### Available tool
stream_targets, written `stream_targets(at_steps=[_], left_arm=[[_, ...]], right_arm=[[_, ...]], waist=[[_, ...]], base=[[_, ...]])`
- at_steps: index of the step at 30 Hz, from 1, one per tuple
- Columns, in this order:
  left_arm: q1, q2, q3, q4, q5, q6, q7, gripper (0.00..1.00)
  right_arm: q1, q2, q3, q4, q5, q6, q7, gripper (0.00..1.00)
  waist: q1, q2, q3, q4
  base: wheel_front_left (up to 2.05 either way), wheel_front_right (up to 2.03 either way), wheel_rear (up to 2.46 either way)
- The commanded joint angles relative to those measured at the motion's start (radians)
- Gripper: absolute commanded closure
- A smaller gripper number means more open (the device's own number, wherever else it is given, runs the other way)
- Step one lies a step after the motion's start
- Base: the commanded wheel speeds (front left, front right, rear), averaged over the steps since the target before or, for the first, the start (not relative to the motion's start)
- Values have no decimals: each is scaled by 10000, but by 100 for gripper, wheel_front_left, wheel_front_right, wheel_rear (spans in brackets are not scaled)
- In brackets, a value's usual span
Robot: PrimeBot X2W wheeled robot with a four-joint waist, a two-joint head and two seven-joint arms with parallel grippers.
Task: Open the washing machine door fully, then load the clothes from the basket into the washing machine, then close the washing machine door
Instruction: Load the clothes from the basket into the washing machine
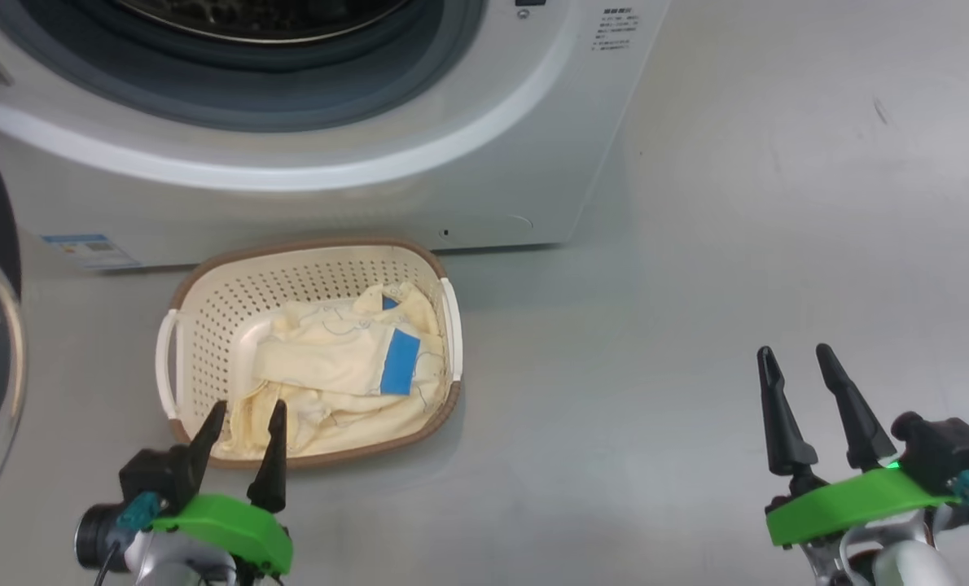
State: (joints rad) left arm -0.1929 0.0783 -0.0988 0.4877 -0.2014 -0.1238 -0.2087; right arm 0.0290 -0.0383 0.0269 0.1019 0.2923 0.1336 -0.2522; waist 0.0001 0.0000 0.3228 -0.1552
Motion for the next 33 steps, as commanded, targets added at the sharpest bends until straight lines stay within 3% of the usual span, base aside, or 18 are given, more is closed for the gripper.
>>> stream_targets(at_steps=[1, 19, 33], left_arm=[[-188, 235, 252, -81, 69, -39, -5, 0], [-3368, 496, -37, 2544, 52, 199, 776, 0], [-5469, 1076, -2, 4385, 51, 435, 1193, 0]], right_arm=[[-292, -121, 272, -244, 73, -29, -95, 0], [-1553, -120, 1011, -212, 473, -29, -95, 0], [-2364, -120, 1399, -256, 700, -29, -95, 0]], waist=[[-1, 0, 417, -280], [-1, 0, 2768, -899], [-1, 0, 4399, -1420]], base=[[0, 0, 0], [0, 0, 0], [0, 0, 0]])
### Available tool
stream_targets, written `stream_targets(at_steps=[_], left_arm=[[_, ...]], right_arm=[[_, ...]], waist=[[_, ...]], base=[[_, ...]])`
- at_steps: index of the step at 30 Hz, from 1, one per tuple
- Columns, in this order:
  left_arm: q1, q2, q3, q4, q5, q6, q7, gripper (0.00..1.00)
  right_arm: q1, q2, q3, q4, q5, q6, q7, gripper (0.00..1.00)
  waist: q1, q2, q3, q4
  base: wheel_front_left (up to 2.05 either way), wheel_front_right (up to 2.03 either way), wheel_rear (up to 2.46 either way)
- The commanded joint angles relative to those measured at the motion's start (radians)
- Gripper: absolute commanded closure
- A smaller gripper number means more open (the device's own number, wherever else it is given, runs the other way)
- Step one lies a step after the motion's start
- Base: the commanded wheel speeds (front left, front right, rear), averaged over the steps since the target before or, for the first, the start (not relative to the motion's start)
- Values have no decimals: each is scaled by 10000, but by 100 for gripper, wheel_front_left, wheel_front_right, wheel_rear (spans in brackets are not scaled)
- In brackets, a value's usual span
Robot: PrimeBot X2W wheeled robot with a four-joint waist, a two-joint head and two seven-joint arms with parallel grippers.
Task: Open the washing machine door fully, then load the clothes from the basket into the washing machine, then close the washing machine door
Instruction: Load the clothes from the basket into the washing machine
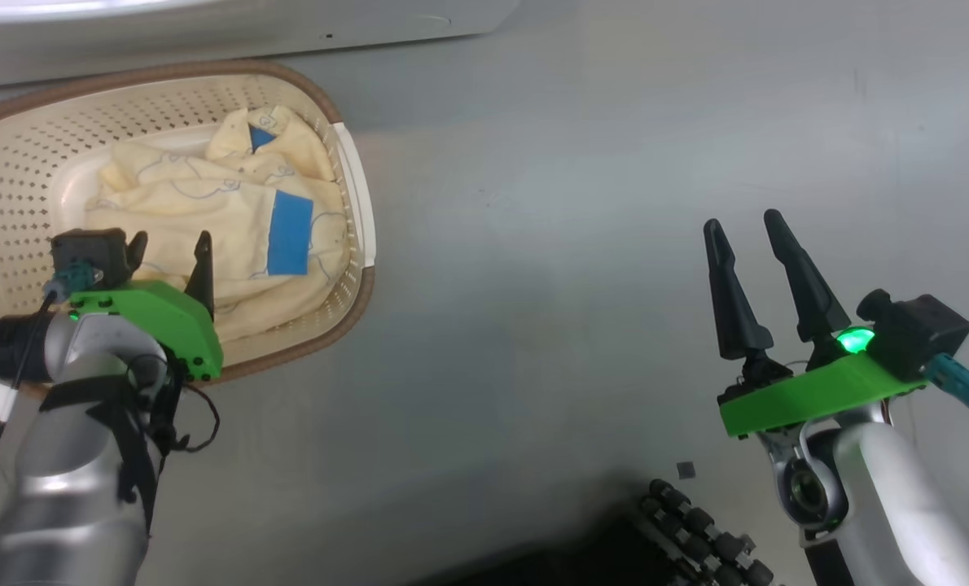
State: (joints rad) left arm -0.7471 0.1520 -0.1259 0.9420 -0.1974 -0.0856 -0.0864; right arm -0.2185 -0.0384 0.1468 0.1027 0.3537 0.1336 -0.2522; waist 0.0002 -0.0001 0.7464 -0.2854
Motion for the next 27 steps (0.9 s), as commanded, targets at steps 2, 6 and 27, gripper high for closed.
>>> stream_targets(at_steps=[2, 6, 27], left_arm=[[-137, 439, 222, 76, 45, 56, -7, 0], [-564, 649, 93, 473, 162, 87, 17, 0], [-2444, 1629, -703, 1881, 533, -174, 1253, 0]], right_arm=[[45, -118, 220, -289, 106, -29, -95, 0], [-74, -118, 292, -326, 101, -29, -95, 0], [-572, -118, 591, -563, 165, -29, -95, 0]], waist=[[-2, 1, 337, -154], [-2, 1, 664, -213], [-2, 1, 2166, -685]], base=[[0, 0, 0], [0, 0, 0], [0, 0, 0]])
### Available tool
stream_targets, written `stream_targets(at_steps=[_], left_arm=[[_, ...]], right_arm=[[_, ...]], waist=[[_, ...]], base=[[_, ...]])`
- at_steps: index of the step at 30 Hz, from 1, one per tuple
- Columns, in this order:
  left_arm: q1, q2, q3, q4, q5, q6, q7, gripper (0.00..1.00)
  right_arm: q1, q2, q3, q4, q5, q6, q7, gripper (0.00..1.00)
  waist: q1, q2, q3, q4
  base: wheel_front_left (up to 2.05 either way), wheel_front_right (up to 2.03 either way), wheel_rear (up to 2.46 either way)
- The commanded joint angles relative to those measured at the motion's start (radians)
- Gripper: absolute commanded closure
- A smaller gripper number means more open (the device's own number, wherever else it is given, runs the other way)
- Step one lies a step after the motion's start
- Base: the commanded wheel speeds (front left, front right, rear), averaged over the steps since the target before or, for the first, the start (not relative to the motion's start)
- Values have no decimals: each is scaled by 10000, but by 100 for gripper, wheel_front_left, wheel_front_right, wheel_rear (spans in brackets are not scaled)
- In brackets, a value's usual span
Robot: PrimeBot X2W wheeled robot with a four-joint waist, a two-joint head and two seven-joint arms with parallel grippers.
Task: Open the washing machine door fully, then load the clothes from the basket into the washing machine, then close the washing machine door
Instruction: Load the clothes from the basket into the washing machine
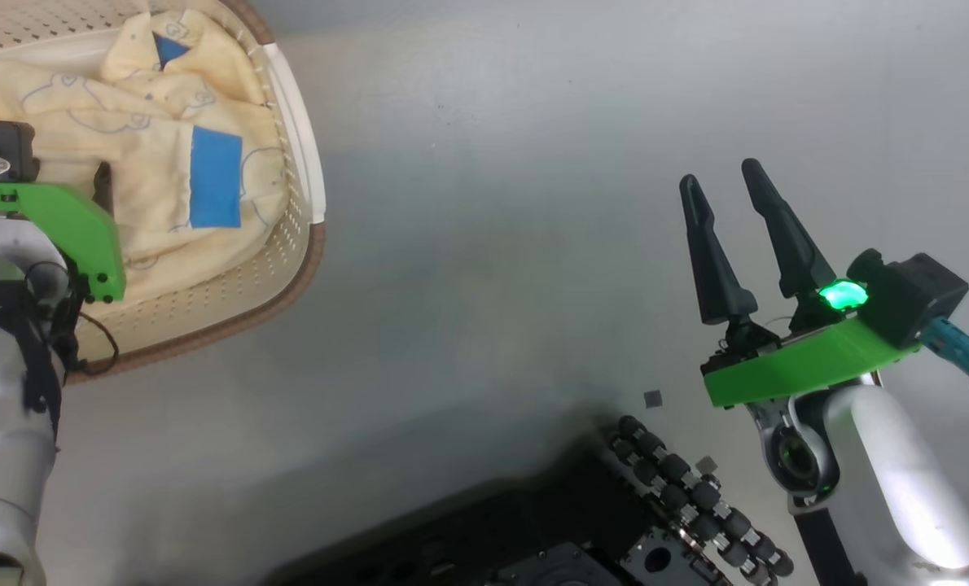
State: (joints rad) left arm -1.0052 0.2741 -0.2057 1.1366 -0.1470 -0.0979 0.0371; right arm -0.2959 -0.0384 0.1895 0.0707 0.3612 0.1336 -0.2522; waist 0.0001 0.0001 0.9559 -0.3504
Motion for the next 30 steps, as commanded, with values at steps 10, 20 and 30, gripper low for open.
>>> stream_targets(at_steps=[10, 20, 30], left_arm=[[-288, 414, -198, 51, -26, -181, -21, 0], [-711, 569, -514, 317, 22, -222, -34, 0], [-804, 212, -909, 613, -94, -287, -464, 100]], right_arm=[[70, -118, 329, -306, 135, -29, -95, 0], [91, -118, 197, -416, 117, -29, -95, 0], [45, -118, -90, -420, 117, -29, -95, 0]], waist=[[-1, -1, 466, -171], [-1, -1, 850, -395], [-1, -1, 748, -169]], base=[[0, 0, 0], [0, 0, 0], [0, 0, 0]])
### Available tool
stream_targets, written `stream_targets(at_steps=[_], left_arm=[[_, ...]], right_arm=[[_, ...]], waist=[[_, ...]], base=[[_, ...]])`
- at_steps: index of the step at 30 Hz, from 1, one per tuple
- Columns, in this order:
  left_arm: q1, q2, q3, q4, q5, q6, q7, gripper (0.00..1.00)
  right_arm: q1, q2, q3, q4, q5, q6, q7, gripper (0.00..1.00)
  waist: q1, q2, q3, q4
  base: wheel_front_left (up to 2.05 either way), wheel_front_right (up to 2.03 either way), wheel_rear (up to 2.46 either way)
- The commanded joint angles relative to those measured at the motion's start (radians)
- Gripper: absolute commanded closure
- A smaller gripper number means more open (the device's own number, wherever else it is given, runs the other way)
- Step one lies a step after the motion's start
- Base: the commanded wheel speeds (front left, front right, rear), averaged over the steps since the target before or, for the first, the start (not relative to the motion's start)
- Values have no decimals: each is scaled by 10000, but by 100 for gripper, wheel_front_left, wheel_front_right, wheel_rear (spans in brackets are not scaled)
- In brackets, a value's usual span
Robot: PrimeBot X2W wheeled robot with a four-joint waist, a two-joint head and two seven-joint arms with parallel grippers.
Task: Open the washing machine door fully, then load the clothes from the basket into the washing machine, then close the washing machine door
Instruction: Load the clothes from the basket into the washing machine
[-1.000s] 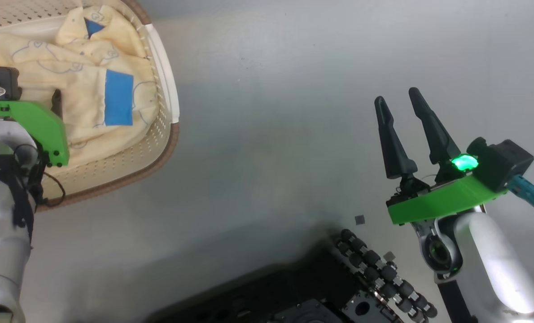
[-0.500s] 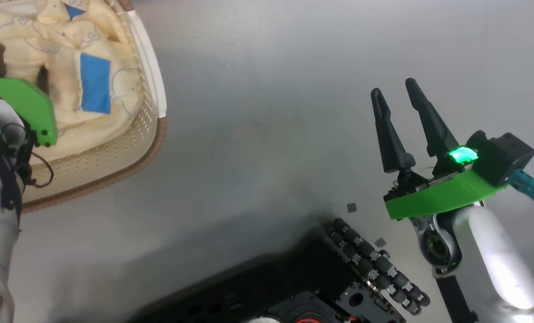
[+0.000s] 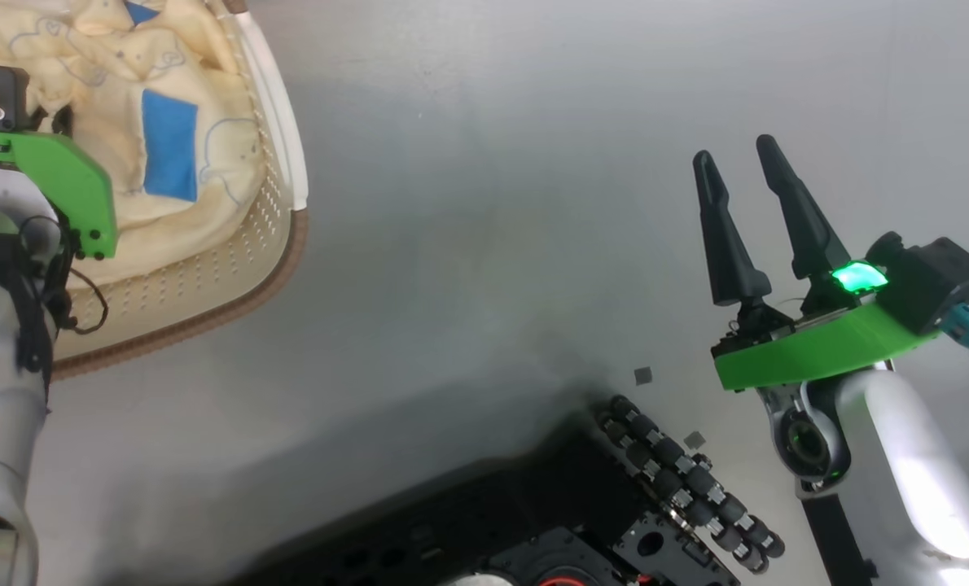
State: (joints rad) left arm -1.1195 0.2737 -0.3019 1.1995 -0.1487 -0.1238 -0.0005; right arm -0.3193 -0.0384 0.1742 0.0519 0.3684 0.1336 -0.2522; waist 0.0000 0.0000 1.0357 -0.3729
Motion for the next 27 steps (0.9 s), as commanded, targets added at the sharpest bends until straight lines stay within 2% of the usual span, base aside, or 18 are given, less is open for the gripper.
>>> stream_targets(at_steps=[1, 8, 16, 22, 27], left_arm=[[352, 166, 69, -7, -144, -32, -188, 100], [802, -307, 98, -32, -539, -50, -1255, 100], [1879, -925, 227, -425, -1066, -60, -2453, 100], [2800, -1283, 479, -1649, -1294, 81, -2603, 100], [4213, -1475, 869, -3663, -1308, 346, -2609, 100]], right_arm=[[278, -118, 19, -222, 28, -29, -95, 0], [296, -118, -331, -157, -121, -29, -95, 0], [521, -118, -874, -111, -478, -29, -95, 0], [857, -118, -1158, -105, -743, -29, -95, 0], [1162, -122, -1317, -145, -922, -29, -95, 0]], waist=[[0, 0, -85, 108], [0, 0, -593, 679], [0, 0, -1679, 1475], [0, 0, -2551, 1960], [0, 0, -3419, 2306]], base=[[0, 0, 0], [0, 0, 0], [0, 0, 0], [0, 0, 0], [0, 0, 0]])
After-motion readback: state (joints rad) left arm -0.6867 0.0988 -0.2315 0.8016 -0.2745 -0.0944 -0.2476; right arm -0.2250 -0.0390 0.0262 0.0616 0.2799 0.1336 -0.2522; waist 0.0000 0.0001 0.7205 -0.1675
